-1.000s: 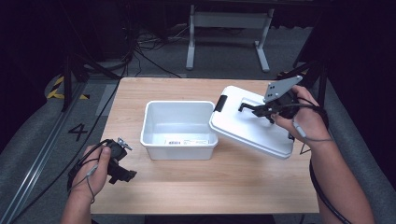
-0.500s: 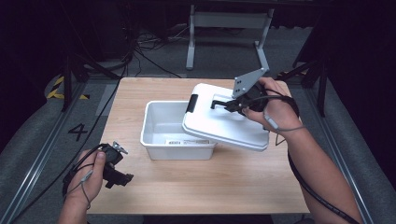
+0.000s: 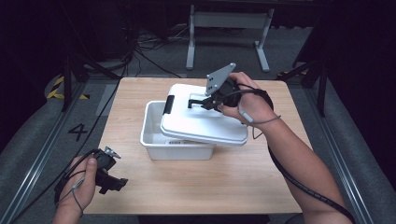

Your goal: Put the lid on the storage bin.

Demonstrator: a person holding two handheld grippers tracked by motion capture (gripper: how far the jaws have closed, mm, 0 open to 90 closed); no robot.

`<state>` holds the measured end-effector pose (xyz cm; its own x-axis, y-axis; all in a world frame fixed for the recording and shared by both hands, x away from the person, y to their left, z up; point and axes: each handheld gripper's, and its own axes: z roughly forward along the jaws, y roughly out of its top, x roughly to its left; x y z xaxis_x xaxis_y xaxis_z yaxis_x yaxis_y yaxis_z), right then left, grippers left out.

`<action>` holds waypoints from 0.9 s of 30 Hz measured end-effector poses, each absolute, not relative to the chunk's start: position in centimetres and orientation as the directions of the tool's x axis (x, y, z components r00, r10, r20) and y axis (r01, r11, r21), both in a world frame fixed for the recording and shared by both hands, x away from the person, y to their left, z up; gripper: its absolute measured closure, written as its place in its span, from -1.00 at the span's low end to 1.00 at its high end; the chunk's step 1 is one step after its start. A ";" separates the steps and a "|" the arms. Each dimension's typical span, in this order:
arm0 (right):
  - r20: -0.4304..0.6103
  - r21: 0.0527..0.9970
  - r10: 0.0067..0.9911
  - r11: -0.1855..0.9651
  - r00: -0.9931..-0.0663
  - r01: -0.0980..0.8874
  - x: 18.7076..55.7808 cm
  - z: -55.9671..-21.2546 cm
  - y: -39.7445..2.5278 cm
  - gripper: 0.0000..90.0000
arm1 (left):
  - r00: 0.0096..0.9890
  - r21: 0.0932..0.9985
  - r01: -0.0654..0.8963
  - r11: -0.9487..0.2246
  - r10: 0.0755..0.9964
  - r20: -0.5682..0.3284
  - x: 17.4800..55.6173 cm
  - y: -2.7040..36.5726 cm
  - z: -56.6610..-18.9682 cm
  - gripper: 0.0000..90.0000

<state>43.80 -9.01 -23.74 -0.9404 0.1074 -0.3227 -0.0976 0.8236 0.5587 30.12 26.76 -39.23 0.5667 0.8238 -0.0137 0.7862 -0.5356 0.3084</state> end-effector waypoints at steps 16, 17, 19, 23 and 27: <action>-0.303 0.561 0.052 0.817 -0.951 -0.134 45.4 -25.2 -4.8 0.87 | 0.535 0.318 0.803 -0.505 0.845 -0.010 29.3 27.4 -39.1 -0.55; -0.300 0.562 0.052 0.816 -0.953 -0.132 45.5 -25.3 -4.6 0.87 | 0.540 0.323 0.798 -0.510 0.841 -0.006 29.3 27.5 -39.1 -0.54; -0.297 0.568 0.048 0.812 -0.954 -0.136 45.8 -25.6 -4.1 0.87 | 0.540 0.326 0.796 -0.510 0.842 -0.004 29.3 27.5 -39.1 -0.55; -0.279 0.577 0.033 0.804 -0.960 -0.140 46.3 -26.4 -3.1 0.87 | 0.541 0.326 0.796 -0.510 0.841 -0.004 29.3 27.5 -39.1 -0.55; -0.266 0.570 0.018 0.809 -0.964 -0.143 46.8 -27.2 -2.3 0.87 | 0.540 0.328 0.797 -0.508 0.842 -0.007 29.3 27.5 -39.1 -0.55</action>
<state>46.75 -2.34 -27.22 -0.9638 0.0177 -0.2660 -0.1425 0.8090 0.5703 29.28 27.53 -39.09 0.5397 0.8418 -0.0070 0.7966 -0.5081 0.3276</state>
